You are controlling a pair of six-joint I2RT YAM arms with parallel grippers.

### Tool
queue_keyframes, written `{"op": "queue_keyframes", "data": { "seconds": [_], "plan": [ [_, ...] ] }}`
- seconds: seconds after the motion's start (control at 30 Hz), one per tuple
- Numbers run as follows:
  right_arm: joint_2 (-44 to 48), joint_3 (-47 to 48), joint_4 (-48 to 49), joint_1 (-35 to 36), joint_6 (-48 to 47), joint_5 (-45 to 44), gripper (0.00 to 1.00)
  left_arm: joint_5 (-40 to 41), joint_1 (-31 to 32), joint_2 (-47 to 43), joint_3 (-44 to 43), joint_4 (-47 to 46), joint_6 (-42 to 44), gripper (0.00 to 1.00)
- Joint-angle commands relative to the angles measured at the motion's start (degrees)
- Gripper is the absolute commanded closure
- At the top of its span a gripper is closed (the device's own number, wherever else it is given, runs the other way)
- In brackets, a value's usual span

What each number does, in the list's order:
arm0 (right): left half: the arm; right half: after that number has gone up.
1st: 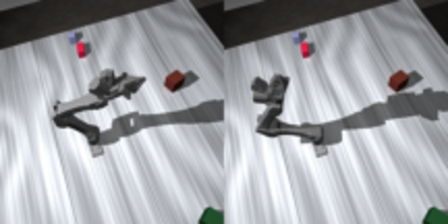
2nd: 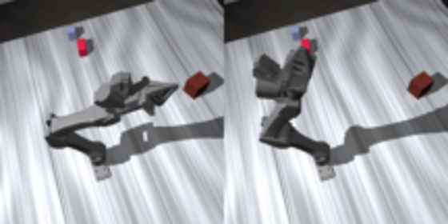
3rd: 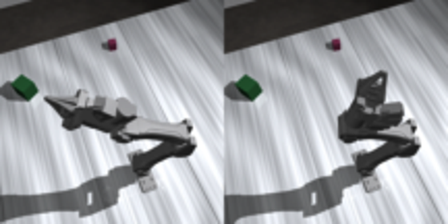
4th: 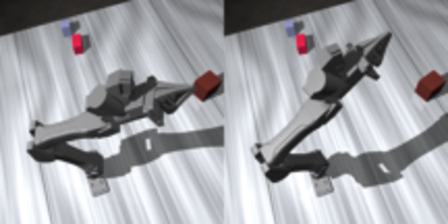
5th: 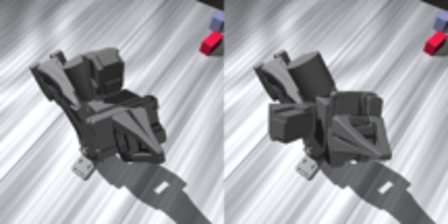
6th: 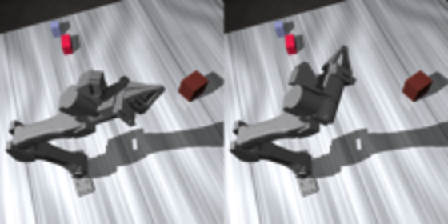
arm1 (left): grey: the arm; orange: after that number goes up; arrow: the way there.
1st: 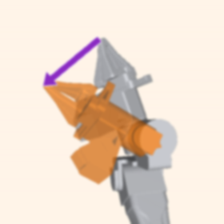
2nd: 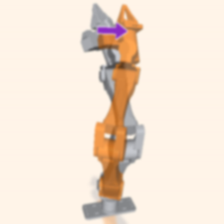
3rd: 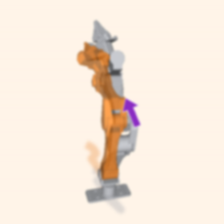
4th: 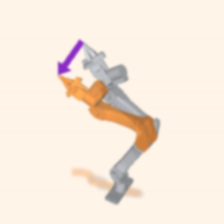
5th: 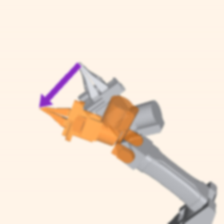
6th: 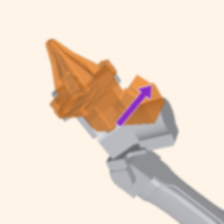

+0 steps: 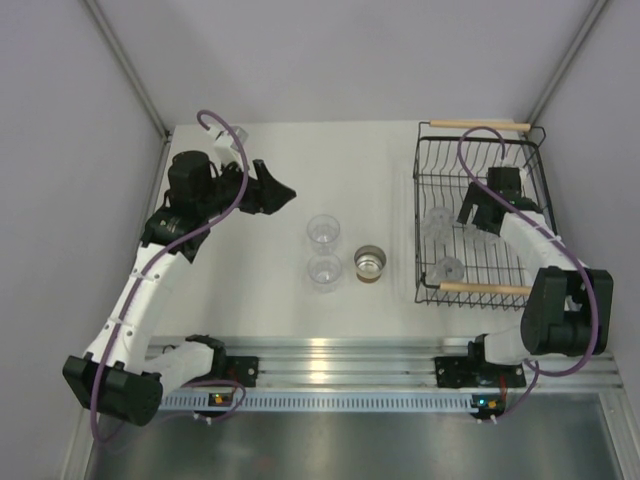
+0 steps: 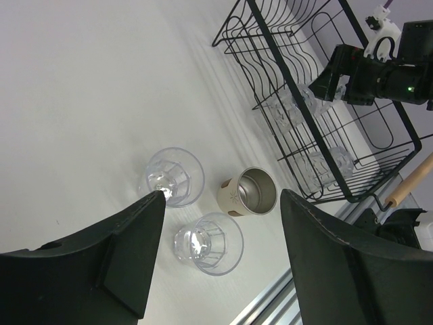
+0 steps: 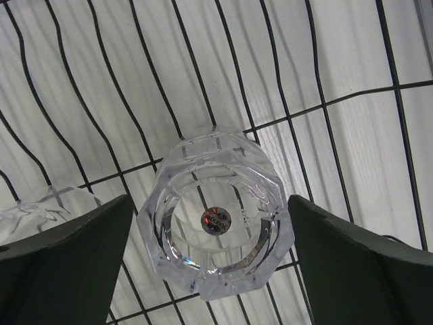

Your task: Load the cups into the dish rack

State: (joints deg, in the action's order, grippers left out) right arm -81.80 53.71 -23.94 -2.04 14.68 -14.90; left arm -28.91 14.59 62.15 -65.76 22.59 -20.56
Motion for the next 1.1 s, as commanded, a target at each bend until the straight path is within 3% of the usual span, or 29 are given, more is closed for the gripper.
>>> {"op": "queue_keyframes", "data": {
  "seconds": [0.0,0.47,0.8,0.93,1.07],
  "plan": [
    [2.3,2.0,2.2,0.8,-0.8,0.7,0.01,-0.3,-0.3,-0.2,-0.6,-0.6,0.9,0.26],
    [6.6,2.5,0.7,0.8,-0.8,-1.2,0.01,-0.4,-0.3,-0.1,-0.5,-0.7,1.0,0.25],
    [19.5,6.5,-4.5,0.8,-0.2,-2.9,0.01,0.3,-0.3,0.4,-0.2,-0.8,1.2,0.24],
    [25.8,6.9,-4.4,0.8,0.4,1.1,0.01,0.2,-0.3,1.5,-0.8,-0.7,1.0,0.24],
    [30.4,8.5,-4.0,0.8,0.2,10.6,0.01,-1.2,-0.3,2.3,-1.0,-0.8,1.0,0.25]
  ]
}}
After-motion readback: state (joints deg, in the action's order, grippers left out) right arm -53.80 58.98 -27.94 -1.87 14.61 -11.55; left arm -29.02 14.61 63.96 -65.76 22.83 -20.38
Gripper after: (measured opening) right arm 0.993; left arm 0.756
